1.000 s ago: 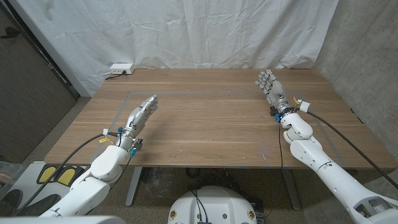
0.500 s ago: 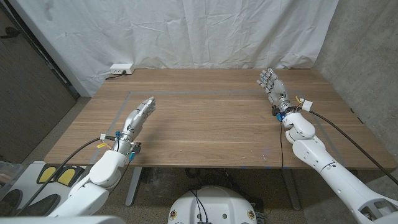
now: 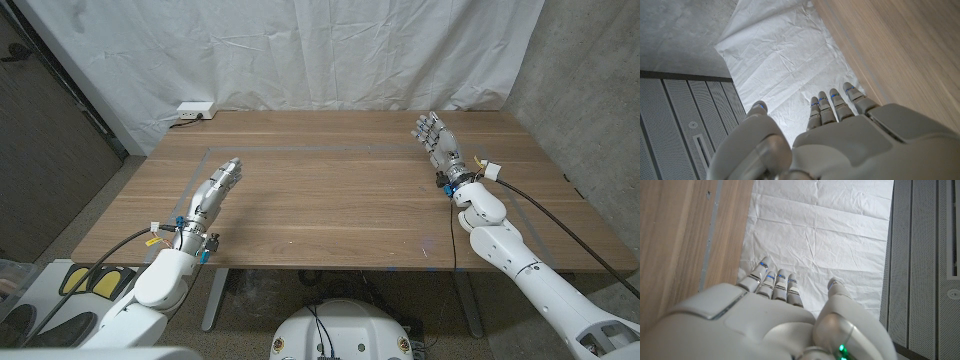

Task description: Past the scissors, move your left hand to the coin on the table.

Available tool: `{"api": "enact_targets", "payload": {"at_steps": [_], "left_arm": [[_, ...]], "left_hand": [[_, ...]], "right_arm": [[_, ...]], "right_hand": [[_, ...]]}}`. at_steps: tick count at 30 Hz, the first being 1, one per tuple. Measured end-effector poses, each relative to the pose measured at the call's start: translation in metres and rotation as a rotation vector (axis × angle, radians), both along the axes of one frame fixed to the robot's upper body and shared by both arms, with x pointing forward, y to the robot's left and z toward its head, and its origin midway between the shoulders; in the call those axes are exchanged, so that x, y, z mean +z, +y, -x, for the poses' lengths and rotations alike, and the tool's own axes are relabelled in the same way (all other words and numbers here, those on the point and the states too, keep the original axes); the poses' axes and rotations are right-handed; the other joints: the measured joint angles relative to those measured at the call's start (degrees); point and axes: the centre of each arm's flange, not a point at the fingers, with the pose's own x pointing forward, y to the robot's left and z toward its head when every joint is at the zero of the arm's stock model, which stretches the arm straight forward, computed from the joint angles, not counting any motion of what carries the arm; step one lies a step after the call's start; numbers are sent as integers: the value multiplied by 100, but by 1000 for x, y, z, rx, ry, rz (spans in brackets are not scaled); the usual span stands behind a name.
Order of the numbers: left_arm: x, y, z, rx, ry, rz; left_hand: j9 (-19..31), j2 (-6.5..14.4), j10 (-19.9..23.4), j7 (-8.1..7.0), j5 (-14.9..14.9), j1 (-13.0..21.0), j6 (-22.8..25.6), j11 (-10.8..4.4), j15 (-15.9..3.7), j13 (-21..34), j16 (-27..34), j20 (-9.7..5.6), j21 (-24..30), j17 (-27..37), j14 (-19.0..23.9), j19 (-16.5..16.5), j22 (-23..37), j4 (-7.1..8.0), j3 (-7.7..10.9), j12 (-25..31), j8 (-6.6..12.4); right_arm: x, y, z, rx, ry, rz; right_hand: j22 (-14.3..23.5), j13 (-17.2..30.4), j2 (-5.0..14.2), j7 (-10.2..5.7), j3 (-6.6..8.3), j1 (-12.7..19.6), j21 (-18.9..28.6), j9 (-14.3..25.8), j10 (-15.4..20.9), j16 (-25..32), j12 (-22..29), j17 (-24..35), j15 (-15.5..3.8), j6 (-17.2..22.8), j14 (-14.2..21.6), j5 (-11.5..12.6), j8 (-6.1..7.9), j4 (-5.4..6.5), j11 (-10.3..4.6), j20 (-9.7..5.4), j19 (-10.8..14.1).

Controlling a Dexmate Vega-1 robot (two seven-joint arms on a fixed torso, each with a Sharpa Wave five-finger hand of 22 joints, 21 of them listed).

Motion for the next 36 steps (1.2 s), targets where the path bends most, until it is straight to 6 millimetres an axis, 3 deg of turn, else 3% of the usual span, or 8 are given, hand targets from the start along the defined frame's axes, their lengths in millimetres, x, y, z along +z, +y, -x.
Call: {"api": "enact_targets", "payload": {"at_steps": [36], "left_arm": [[-27, 28, 33, 104, -21, 43]], "left_hand": [[0, -76, 235, 21, 37, 76, 245, -31, 6, 28, 23, -2, 0, 0, 253, 206, 0, -64, -64, 0, 0]], "right_arm": [[-7, 1, 8, -21, 4, -3]], "right_hand": [[0, -1, 0, 0, 0, 0, -67, -1, 62, 0, 0, 0, 0, 0, 0, 0, 0, 0, 1, -31, 31]]}}
